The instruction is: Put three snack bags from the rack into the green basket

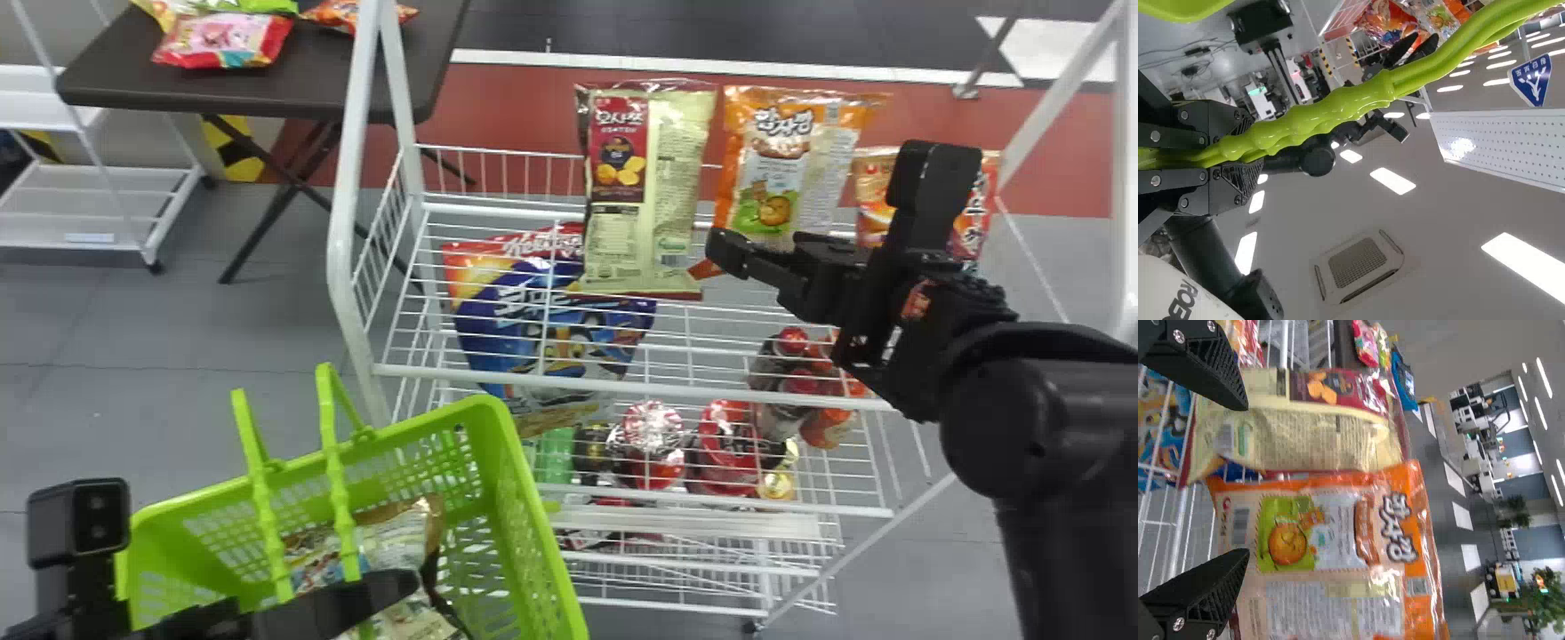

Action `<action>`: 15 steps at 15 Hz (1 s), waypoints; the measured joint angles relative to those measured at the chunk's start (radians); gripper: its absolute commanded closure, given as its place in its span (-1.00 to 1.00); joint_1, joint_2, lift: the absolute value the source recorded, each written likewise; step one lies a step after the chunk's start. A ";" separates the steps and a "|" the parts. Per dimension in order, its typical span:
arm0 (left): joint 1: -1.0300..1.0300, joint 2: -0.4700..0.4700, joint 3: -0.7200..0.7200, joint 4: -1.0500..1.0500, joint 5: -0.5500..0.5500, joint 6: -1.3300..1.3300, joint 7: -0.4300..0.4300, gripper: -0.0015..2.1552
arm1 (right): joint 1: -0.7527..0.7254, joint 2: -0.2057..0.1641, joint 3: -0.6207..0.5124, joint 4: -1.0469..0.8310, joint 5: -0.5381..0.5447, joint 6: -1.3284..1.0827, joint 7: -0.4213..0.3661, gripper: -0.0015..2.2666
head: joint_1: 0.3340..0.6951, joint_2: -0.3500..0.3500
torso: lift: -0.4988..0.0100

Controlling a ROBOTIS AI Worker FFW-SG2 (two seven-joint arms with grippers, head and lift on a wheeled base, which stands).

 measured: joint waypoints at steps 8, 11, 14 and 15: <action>0.004 0.000 0.004 0.002 0.002 -0.001 -0.004 0.99 | -0.183 0.002 0.011 0.363 0.074 -0.222 0.005 -0.73 | 1.00 -0.39 | 0.96; 0.005 0.000 0.005 0.003 0.002 -0.001 -0.005 0.99 | -0.209 0.005 0.014 0.441 0.069 -0.277 0.030 0.53 | 1.00 -0.37 | 0.96; 0.007 -0.002 0.006 0.003 0.002 0.000 -0.006 0.99 | -0.195 0.005 -0.001 0.438 0.060 -0.278 0.029 0.99 | 1.00 -0.40 | 0.96; 0.008 -0.003 0.006 0.003 0.002 0.000 -0.006 0.99 | -0.185 0.005 -0.007 0.430 0.058 -0.276 0.031 0.99 | 1.00 -0.41 | 0.96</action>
